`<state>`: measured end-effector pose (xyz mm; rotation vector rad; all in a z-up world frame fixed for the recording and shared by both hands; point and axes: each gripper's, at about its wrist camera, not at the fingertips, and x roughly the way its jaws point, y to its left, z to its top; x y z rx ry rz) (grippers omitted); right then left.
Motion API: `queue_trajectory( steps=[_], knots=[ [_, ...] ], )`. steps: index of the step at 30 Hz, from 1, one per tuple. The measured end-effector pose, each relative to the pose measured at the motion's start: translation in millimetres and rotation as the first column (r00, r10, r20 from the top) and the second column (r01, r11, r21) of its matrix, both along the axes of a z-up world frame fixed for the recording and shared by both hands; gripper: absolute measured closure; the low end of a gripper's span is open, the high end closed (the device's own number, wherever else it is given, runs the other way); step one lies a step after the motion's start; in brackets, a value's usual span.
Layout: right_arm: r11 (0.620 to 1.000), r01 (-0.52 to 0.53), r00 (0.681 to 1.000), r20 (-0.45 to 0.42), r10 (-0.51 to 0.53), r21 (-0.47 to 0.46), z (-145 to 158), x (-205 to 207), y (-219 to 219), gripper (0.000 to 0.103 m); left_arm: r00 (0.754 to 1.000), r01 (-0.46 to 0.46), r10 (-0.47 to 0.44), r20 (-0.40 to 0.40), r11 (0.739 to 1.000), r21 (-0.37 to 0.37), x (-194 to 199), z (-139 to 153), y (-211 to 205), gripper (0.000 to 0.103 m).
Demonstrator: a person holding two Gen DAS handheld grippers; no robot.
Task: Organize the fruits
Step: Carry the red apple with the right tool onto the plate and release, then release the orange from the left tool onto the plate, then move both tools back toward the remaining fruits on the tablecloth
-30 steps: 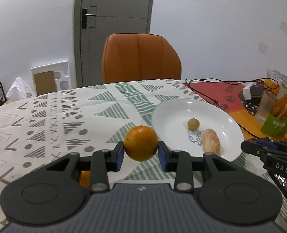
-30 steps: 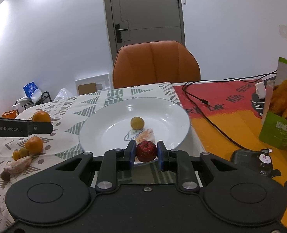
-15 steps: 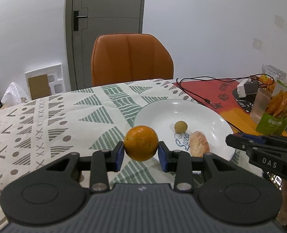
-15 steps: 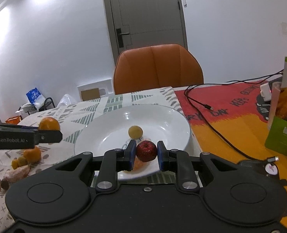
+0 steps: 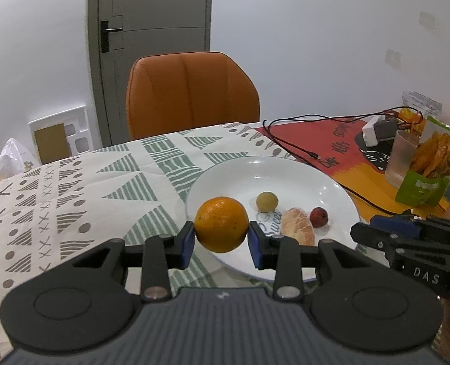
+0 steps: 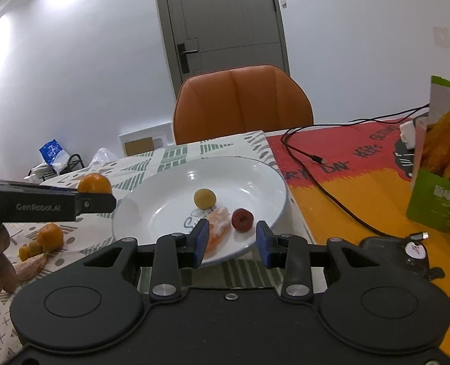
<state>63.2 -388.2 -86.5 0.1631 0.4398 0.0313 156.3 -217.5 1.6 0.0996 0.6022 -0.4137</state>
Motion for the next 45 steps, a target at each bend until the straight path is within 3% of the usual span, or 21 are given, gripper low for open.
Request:
queue_trajectory(
  steps=[7,12,19,31,42,45],
  knots=[
    [1.0,0.008,1.0,-0.006,-0.008,0.016,-3,-4,-2,0.068,0.999,0.013,-0.013,0.039,1.0,0.012,-2,6,-7,0.061],
    [1.0,-0.008,1.0,-0.008,0.008,0.014,-2,-4,3,0.067,0.999,-0.011,0.011,0.031,1.0,0.01,-3,7,1,0.041],
    [1.0,-0.008,1.0,-0.008,0.008,0.012,0,-5,10,0.057,0.998,-0.052,0.052,0.023,0.998,0.021,-6,6,18,0.024],
    [0.999,-0.042,0.999,-0.008,0.042,0.011,3,-1,31,0.044,0.992,-0.124,0.123,0.023,0.992,0.036,-12,6,51,0.02],
    [0.99,-0.116,0.993,0.011,0.115,0.084,9,4,50,0.013,0.972,-0.228,0.226,0.06,0.973,0.024,-25,14,92,0.018],
    [0.987,-0.143,0.99,0.021,0.142,0.077,9,5,59,0.009,0.963,-0.264,0.262,0.065,0.964,0.024,-29,15,106,0.015]
  ],
)
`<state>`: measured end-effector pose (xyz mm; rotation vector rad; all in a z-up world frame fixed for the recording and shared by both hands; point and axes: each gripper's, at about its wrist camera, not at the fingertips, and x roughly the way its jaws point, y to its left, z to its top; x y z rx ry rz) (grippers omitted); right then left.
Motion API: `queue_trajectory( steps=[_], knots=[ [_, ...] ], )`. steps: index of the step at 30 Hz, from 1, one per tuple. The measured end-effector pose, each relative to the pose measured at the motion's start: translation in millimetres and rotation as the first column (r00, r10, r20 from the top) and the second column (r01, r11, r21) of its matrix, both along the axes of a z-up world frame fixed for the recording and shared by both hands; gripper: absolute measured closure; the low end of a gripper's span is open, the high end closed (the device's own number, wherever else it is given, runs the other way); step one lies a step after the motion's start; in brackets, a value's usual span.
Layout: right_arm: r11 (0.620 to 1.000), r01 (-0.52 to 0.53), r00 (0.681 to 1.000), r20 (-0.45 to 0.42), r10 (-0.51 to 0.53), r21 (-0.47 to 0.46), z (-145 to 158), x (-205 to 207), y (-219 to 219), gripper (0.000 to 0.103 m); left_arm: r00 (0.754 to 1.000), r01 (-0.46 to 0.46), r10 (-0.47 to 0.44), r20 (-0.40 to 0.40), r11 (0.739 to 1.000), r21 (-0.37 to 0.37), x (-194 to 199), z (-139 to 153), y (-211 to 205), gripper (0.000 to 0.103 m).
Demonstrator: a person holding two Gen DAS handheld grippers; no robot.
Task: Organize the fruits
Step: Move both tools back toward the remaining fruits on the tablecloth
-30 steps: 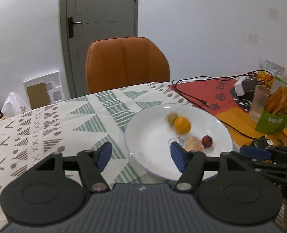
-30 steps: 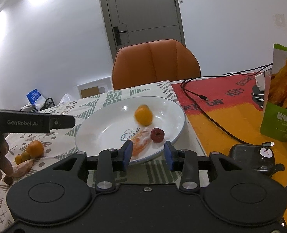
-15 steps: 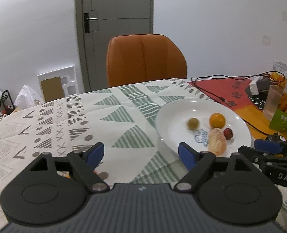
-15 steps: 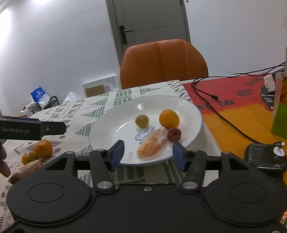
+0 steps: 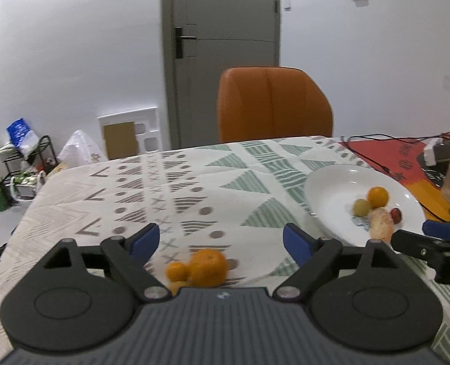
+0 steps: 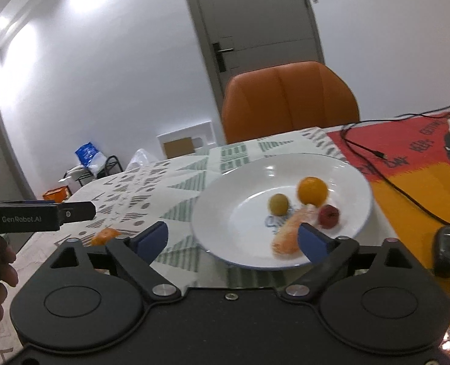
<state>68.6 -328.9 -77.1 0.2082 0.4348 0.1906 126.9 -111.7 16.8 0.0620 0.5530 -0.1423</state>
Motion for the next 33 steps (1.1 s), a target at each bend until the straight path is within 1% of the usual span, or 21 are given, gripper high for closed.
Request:
queue_trajectory(
  steps=[1,3,5,13,20,33],
  knots=[
    [1.0,-0.008,1.0,0.003,0.008,0.0,0,0,2,0.008,1.0,-0.009,0.009,0.002,1.0,0.001,-1,0,4,0.015],
    [1.0,-0.026,1.0,0.009,0.026,-0.002,0,1,9,0.002,0.999,-0.033,0.033,0.005,0.999,0.001,-5,1,14,0.015],
    [0.999,-0.04,0.999,0.014,0.04,-0.006,-1,1,15,0.0,0.999,-0.054,0.054,0.007,0.999,-0.004,-7,1,23,0.015],
    [0.994,-0.103,0.995,0.009,0.103,-0.031,-1,6,43,0.0,0.991,-0.131,0.131,0.009,0.991,-0.013,-16,2,54,0.015],
    [0.989,-0.14,0.99,-0.009,0.14,-0.037,-2,11,61,0.0,0.984,-0.179,0.179,0.008,0.983,-0.031,-26,0,76,0.015],
    [0.969,-0.235,0.972,-0.048,0.232,-0.075,-6,3,87,0.0,0.975,-0.224,0.223,-0.022,0.971,-0.082,-58,-17,98,0.015]
  ],
)
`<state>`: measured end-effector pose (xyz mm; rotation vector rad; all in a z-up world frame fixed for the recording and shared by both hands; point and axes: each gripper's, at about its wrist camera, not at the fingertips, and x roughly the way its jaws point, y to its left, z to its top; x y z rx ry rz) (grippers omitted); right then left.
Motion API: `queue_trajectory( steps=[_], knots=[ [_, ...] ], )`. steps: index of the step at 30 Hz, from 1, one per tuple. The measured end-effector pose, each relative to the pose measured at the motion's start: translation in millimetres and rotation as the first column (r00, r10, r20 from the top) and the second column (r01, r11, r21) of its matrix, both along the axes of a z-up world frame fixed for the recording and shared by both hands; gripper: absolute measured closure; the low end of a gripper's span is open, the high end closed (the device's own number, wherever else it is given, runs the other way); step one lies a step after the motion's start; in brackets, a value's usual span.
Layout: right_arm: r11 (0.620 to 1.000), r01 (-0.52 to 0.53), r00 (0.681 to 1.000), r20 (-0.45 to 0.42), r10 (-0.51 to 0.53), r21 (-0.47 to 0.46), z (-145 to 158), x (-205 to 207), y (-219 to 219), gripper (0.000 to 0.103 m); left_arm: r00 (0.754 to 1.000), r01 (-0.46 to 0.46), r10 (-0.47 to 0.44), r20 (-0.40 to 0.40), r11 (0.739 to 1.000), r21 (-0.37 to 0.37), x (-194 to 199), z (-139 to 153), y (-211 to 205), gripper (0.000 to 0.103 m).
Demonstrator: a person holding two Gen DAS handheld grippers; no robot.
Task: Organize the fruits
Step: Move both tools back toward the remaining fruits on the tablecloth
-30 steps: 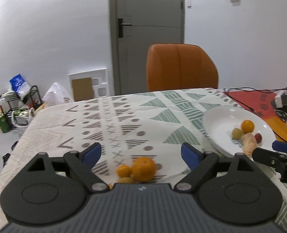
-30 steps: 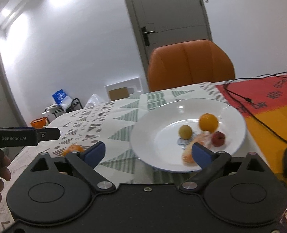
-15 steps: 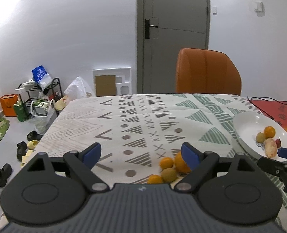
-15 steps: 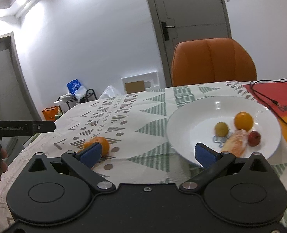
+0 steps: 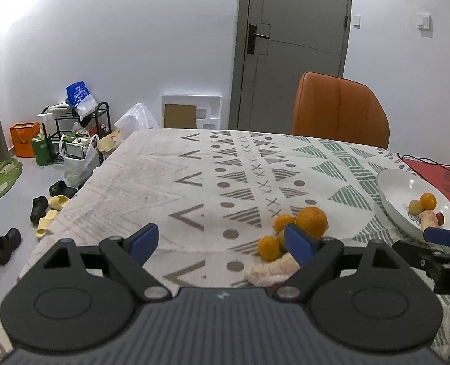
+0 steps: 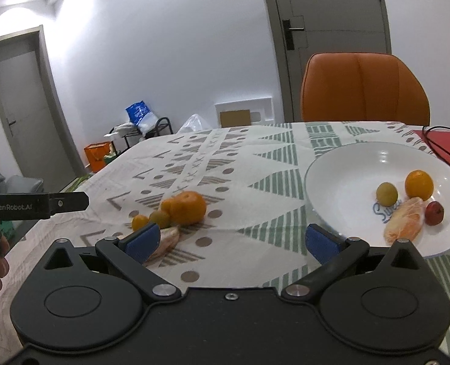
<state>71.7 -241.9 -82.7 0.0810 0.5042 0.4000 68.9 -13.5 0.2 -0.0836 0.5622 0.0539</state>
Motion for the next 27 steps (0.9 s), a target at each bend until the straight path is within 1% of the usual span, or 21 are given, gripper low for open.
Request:
queue_trajectory(
  steps=[7,16,22,26,27],
  knots=[
    [0.999,-0.03,0.999,-0.023,0.03,-0.015,-3,-7,5,0.0,1.0,0.009,-0.009,0.013,1.0,-0.021,-15,-5,0,0.015],
    [0.999,-0.041,0.998,-0.055,0.039,-0.029,-9,-13,5,0.0,1.0,0.03,-0.03,0.008,0.999,-0.045,-21,-15,-7,0.015],
    [0.998,-0.046,0.996,-0.074,0.044,-0.035,-13,-14,6,0.0,0.998,0.053,-0.056,-0.031,0.996,-0.076,-19,-24,-11,0.016],
    [0.998,-0.051,0.995,-0.085,0.047,-0.039,-16,-15,7,0.0,0.995,0.074,-0.078,-0.056,0.994,-0.078,-17,-31,-16,0.017],
    [0.998,-0.052,0.995,-0.087,0.049,-0.041,-16,-15,8,0.0,0.995,0.078,-0.082,-0.061,0.994,-0.08,-16,-32,-16,0.019]
  ],
)
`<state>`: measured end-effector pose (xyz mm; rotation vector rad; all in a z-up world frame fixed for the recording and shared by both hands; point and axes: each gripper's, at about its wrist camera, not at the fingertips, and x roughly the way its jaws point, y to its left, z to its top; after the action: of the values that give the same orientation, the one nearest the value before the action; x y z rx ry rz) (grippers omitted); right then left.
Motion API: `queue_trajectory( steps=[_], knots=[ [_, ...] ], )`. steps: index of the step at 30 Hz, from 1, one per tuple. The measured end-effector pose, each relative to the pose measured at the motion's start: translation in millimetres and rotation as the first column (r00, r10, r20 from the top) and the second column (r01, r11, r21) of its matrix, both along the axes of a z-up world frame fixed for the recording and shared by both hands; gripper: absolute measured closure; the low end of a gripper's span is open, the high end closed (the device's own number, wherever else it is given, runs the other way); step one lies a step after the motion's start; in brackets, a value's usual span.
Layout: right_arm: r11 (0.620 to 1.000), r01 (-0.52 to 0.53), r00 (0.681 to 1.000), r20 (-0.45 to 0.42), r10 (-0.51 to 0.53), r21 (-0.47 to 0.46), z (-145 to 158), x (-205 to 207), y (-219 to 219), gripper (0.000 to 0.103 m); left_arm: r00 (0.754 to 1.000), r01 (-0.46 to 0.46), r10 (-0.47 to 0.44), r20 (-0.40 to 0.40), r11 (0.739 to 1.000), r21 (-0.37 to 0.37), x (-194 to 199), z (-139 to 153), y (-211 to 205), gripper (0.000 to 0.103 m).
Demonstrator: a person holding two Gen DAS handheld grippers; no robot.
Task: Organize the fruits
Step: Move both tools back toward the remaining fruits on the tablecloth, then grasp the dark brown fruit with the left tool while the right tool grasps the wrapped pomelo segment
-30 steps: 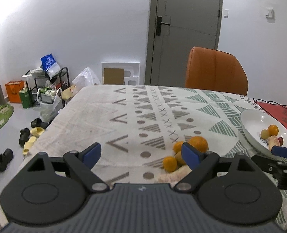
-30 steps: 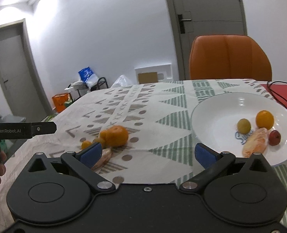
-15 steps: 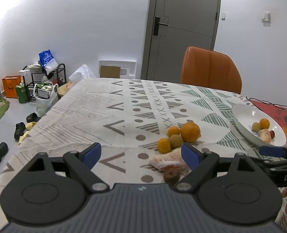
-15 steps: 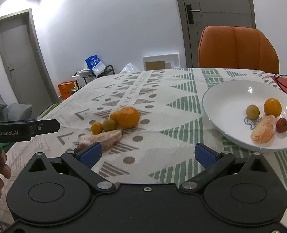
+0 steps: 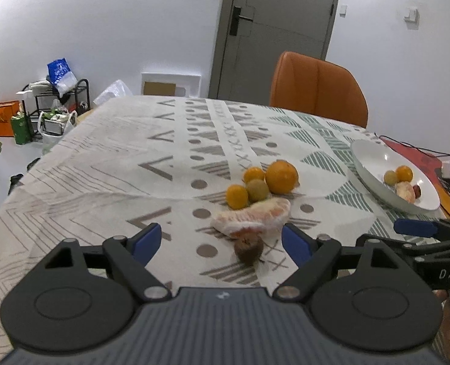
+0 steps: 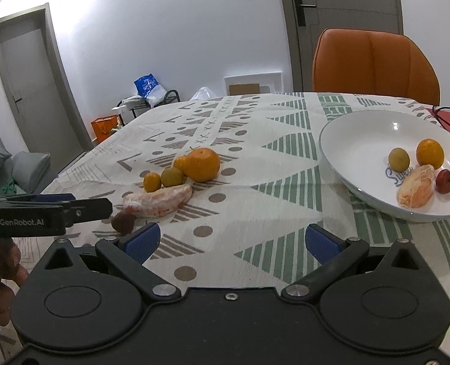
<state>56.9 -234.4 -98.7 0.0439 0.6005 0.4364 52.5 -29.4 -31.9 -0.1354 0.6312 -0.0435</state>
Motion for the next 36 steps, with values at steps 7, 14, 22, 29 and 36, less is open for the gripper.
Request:
queue_trajectory(
  steps=[7,14,22,29,36],
  knots=[
    [1.0,-0.001,1.0,-0.019,0.001,-0.003,-3,2,1,0.0,0.998,0.041,-0.041,-0.038,0.999,-0.001,8,-8,-7,0.04],
    [1.0,-0.002,0.999,-0.036,0.002,-0.007,-7,6,3,0.0,0.995,0.067,-0.067,-0.068,0.998,-0.005,16,-16,-11,0.045],
    [0.999,-0.026,0.999,-0.039,0.025,-0.026,-8,10,15,0.0,0.996,0.07,-0.069,-0.057,0.997,0.021,18,-18,-8,0.072],
    [0.997,-0.062,0.997,-0.039,0.061,-0.036,-8,12,32,0.0,0.998,0.044,-0.044,-0.053,0.999,-0.001,15,-16,12,0.08],
    [0.994,-0.102,0.995,-0.026,0.101,-0.044,-7,15,53,0.0,0.999,0.005,-0.005,-0.045,1.0,-0.004,11,-13,31,0.08]
  ],
)
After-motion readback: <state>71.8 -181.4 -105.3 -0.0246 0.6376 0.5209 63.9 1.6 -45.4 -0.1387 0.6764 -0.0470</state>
